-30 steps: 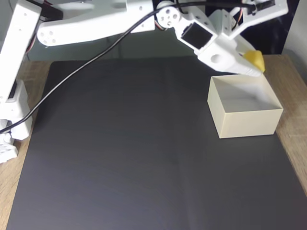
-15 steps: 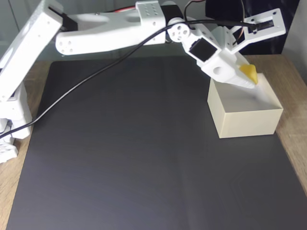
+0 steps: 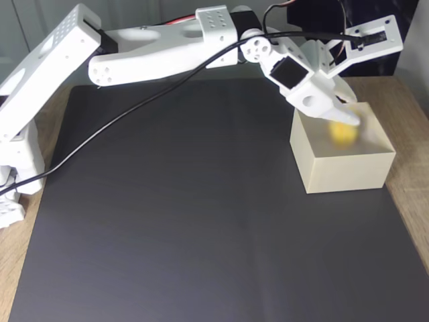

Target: Grasp a cube block and put it in the white box.

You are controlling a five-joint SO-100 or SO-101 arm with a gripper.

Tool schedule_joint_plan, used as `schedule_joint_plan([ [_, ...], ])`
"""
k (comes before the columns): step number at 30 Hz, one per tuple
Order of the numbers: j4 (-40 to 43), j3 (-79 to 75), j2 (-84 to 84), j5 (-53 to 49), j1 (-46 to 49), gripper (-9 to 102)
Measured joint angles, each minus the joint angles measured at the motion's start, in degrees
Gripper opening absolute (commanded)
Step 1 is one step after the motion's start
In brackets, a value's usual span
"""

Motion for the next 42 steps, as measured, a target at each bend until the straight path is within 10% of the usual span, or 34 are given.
schedule_joint_plan([
  [42,39.02,-0.53,25.84,6.94,-4.22,0],
])
